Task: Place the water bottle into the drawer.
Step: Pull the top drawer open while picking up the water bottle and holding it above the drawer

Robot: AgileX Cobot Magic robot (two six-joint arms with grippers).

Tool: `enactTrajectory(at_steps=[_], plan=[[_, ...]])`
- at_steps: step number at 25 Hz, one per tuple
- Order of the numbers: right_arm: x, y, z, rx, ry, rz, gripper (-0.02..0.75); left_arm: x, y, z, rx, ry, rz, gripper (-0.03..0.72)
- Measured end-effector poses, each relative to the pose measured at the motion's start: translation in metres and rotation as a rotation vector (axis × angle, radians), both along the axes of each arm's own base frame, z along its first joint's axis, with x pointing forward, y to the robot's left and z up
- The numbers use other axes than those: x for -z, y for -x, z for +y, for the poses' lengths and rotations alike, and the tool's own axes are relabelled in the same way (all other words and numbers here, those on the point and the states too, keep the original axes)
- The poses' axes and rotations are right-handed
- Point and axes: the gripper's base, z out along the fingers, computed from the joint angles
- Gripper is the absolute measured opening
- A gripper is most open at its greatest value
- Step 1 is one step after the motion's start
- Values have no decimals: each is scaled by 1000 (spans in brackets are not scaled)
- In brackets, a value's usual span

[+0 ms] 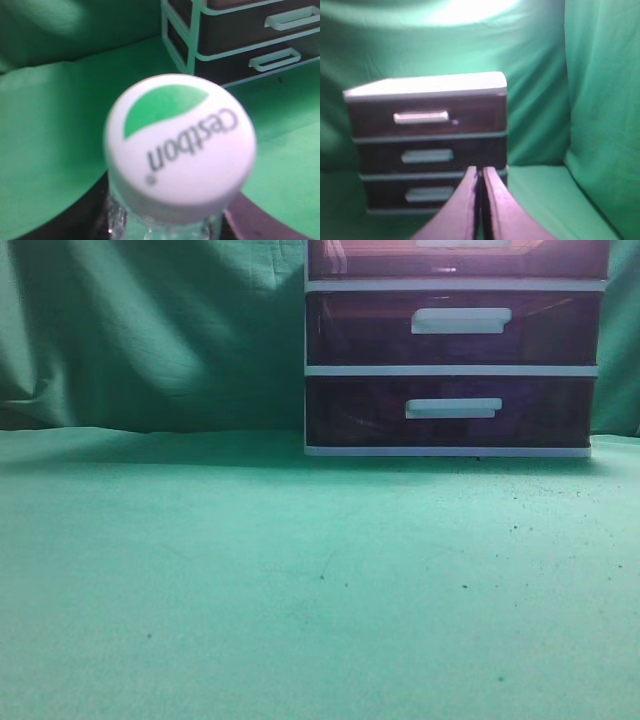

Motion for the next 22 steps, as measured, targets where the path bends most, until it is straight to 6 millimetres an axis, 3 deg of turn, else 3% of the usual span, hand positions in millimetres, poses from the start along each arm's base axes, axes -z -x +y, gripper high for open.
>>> enactTrajectory(at_steps=[6,9,15,18,22], plan=[[-34,-55,2,8,241,251,0,1,1,-2,2,42,28,274],[-40,-95,4,-14,363,339,0,1,1,-2,2,42,28,274],[-51,-183,10,-67,734,327,0,1,1,-2,2,41,27,274],[-50,-226,15,-87,928,267,93,1,1,-2,2,41,27,274],[-32,-269,36,-131,1189,125,264,1,1,-2,2,41,27,274]])
